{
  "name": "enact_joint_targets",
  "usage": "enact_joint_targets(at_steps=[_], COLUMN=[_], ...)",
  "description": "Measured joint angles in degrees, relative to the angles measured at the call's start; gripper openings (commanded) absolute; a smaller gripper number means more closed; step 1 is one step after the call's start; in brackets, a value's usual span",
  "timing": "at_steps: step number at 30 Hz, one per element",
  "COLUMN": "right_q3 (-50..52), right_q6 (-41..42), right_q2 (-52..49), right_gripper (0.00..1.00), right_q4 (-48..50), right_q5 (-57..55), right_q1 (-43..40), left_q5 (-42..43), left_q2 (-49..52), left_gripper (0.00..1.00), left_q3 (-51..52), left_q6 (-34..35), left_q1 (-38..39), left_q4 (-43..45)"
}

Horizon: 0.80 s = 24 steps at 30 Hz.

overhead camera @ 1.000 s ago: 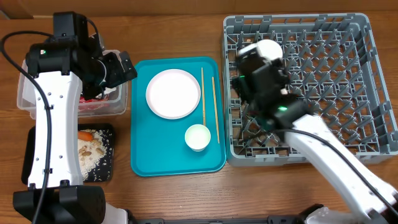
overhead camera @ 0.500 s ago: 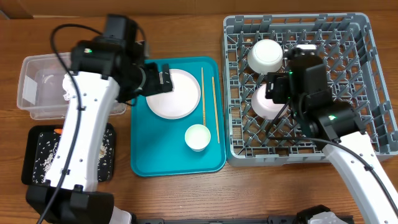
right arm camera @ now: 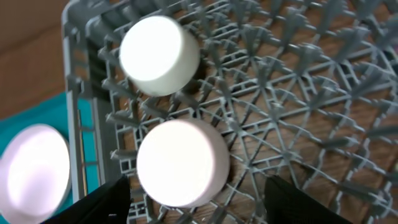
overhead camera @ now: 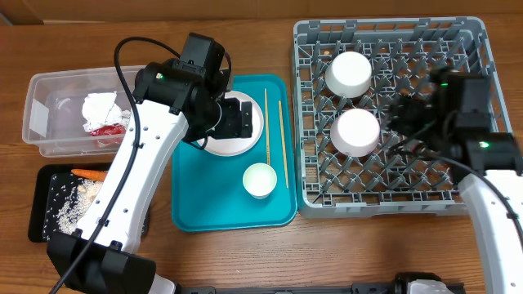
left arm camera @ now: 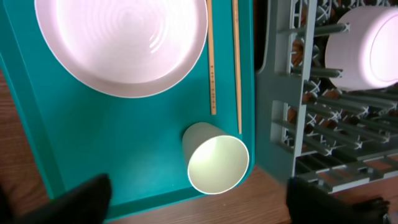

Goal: Sort waste into correct bins and load items into the dishwasher
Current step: 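Open the right gripper and move the left gripper toward the pink plate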

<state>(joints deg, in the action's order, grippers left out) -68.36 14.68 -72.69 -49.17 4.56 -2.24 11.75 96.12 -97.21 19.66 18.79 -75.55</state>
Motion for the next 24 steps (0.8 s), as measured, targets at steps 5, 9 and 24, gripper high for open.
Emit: enact_joint_targets(at_steps=[5, 9, 24], right_q3=[0.0, 0.0, 0.0], right_q6=[2.0, 2.5, 3.1], right_q2=[0.0, 0.0, 0.0], right_gripper=[0.81, 0.83, 0.87], right_q4=[-1.3, -1.4, -1.4], right_q5=[1.7, 2.7, 3.0], right_q1=[-3.0, -3.0, -3.0], left_q5=[0.0, 0.0, 0.0], left_q2=[0.0, 0.0, 0.0], left_gripper=[0.69, 0.7, 0.63], left_q3=[2.1, 7.5, 20.0], left_q6=[0.5, 1.0, 1.4], left_q1=[0.7, 1.9, 2.2], left_q4=[2.5, 5.2, 11.5])
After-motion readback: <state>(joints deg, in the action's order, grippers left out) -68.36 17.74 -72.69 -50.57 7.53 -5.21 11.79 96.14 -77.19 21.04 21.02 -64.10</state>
